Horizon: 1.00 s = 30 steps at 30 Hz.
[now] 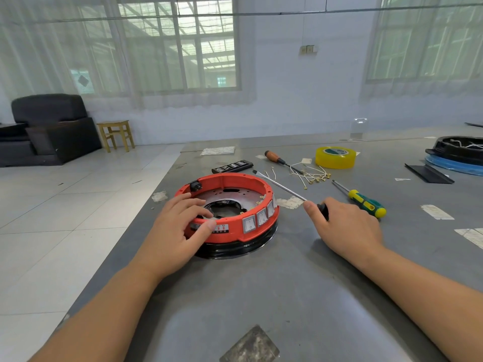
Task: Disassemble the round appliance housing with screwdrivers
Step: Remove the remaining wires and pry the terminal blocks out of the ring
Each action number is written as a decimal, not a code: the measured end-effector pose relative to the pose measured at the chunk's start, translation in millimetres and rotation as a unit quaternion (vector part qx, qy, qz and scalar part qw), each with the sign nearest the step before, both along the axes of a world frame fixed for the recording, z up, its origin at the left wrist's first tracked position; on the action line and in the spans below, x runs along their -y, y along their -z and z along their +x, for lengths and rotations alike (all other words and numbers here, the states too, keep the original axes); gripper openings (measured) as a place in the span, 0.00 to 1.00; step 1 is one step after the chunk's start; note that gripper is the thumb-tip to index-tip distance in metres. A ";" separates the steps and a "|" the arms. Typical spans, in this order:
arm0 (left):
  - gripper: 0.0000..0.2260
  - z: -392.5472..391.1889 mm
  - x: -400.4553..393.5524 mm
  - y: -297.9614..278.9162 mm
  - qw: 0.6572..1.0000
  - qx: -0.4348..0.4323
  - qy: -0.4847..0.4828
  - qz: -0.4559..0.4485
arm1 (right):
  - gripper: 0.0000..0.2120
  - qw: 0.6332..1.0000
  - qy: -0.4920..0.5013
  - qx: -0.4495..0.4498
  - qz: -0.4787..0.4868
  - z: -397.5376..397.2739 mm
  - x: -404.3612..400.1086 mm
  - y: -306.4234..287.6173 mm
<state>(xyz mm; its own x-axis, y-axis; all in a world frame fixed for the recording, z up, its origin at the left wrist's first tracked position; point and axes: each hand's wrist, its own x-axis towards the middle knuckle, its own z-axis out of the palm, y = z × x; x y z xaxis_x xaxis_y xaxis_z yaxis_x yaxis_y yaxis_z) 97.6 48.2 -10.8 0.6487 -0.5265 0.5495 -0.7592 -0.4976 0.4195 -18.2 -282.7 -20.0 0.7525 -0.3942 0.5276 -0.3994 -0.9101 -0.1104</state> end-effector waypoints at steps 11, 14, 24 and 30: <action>0.21 -49.5 60.1 0.9 0.994 0.071 -0.086 0.018 | 0.47 0.995 -0.040 0.009 -0.096 -11.7 23.4 -6.5; 0.22 -48.0 58.7 1.0 0.994 0.061 -0.088 0.014 | 0.44 0.993 -0.054 0.019 -0.107 -13.7 27.8 -6.2; 0.19 -36.4 49.5 1.5 0.994 0.038 -0.100 -0.025 | 0.40 0.986 -0.065 0.050 -0.142 -17.1 22.4 -5.2; 0.20 -34.8 50.3 0.2 0.995 0.021 -0.094 -0.039 | 0.40 0.985 -0.060 0.045 -0.156 -17.7 13.3 -5.6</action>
